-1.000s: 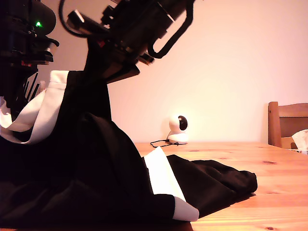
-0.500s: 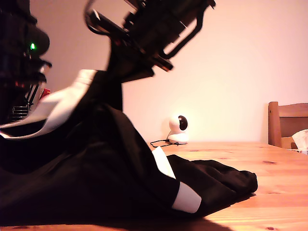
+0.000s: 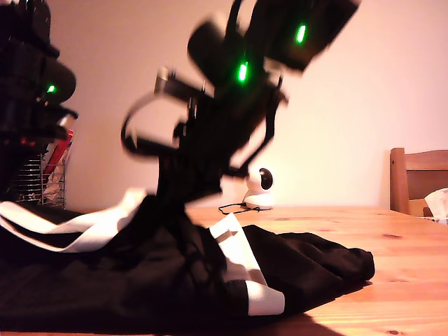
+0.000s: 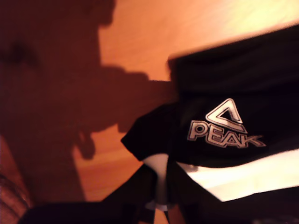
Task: Fold the shorts in front of you. After folding it, place it to the right side.
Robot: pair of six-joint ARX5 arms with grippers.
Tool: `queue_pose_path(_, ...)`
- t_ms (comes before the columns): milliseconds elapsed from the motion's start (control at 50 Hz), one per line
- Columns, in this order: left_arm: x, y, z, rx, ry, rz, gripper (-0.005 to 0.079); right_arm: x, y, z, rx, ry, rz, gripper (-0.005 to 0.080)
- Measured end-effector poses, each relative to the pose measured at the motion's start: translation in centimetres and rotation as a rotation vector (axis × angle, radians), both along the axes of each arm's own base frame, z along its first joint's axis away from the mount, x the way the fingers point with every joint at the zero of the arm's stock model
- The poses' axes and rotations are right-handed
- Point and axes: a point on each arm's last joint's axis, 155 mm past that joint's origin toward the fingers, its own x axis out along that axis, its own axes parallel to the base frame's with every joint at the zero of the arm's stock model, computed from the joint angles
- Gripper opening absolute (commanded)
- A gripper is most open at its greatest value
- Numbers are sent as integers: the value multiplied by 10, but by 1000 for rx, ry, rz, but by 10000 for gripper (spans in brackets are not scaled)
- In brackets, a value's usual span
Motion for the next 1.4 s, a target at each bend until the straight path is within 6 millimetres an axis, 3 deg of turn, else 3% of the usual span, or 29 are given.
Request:
queue_pose_path(280, 3, 11, -9, 54, 14, 2, -21, 31, -16, 8, 40, -35, -94, -13)
queue_pose_path(460, 2, 12, -37, 58, 78, 2, -21, 45, -29, 8, 52, -32, -136, -13)
queue_pose_path(640, -2, 12, -60, 64, 140, 0, -21, 45, -26, -11, 41, -11, -135, -8)
queue_pose_path(820, 8, 19, -61, 90, 101, 3, -5, 44, -19, -16, 58, -2, -142, 130)
queue_pose_path(980, 12, 25, -61, 104, 84, 12, 138, 44, -19, -16, 59, 0, -141, 228)
queue_pose_path(1080, 14, 28, -61, 116, 74, 10, 218, 40, -17, -17, 69, 15, -124, 232)
queue_pose_path(1240, 16, 30, -58, 128, 68, 10, 242, 33, -9, -13, 86, 72, -97, 232)
queue_pose_path(1400, 28, 30, -41, 133, 32, 12, 257, 39, 1, 8, 106, 81, -75, 232)
